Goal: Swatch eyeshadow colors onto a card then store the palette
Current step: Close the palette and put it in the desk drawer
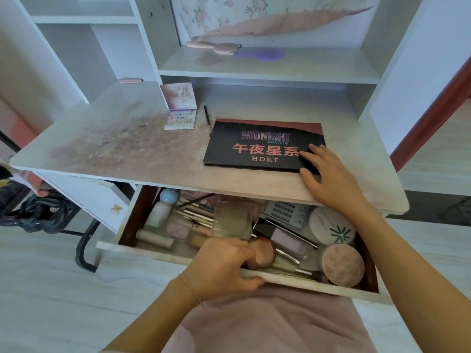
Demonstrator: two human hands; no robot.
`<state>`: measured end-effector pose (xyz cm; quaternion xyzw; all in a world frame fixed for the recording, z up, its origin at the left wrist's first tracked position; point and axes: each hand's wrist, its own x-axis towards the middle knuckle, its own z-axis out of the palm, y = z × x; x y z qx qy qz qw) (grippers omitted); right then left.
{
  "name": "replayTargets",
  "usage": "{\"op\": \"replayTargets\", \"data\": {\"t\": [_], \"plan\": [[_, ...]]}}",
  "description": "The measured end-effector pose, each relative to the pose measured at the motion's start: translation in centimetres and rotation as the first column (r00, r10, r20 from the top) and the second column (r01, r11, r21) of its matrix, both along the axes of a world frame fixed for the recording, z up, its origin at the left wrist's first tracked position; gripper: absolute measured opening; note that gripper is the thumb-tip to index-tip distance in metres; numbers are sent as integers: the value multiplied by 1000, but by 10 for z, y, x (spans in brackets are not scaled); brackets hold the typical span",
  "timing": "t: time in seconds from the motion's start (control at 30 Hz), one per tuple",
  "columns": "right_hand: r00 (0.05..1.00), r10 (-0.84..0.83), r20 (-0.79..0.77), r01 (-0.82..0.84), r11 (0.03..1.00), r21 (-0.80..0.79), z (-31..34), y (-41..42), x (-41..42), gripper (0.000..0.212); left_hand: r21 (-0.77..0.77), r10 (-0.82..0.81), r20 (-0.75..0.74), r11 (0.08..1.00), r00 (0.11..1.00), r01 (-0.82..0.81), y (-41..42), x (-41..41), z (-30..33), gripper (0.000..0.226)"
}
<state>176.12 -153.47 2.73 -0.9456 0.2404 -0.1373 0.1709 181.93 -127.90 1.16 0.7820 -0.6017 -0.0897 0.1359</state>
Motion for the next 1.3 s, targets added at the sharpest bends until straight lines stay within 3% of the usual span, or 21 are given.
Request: {"op": "replayTargets", "data": {"t": [0.17, 0.33, 0.53, 0.63, 0.73, 0.87, 1.2, 1.3], "plan": [[1000, -4, 4, 4, 1000, 13, 2, 1, 0, 46, -8, -4, -66, 1000, 998, 3, 1, -1, -4, 29], [999, -23, 40, 19, 995, 100, 5, -1, 3, 42, 10, 4, -126, 1000, 992, -3, -1, 11, 0, 48], [979, -108, 175, 78, 982, 172, 10, -8, 15, 40, -304, 148, -156, 934, 977, -190, -27, 47, 32, 40], [968, -187, 170, 155, 971, 183, 15, -18, 28, 41, -399, 350, -107, 842, 931, -362, -49, 75, 42, 30], [960, -263, 97, 245, 955, 168, 18, -28, 43, 43, -274, 604, -70, 754, 794, -598, -72, 103, 44, 46], [968, -251, -12, 251, 961, 120, 14, -34, 57, 43, -105, 692, -47, 714, 721, -692, -91, 116, 32, 58], [981, -192, -7, 192, 979, 74, 11, 4, 16, 41, -236, 719, -78, 660, 691, -713, -48, 72, 14, 61], [977, -212, -25, 214, 970, 112, 8, 26, -5, 49, -273, 769, -147, 573, 622, -773, -27, 53, 11, 62]]}}
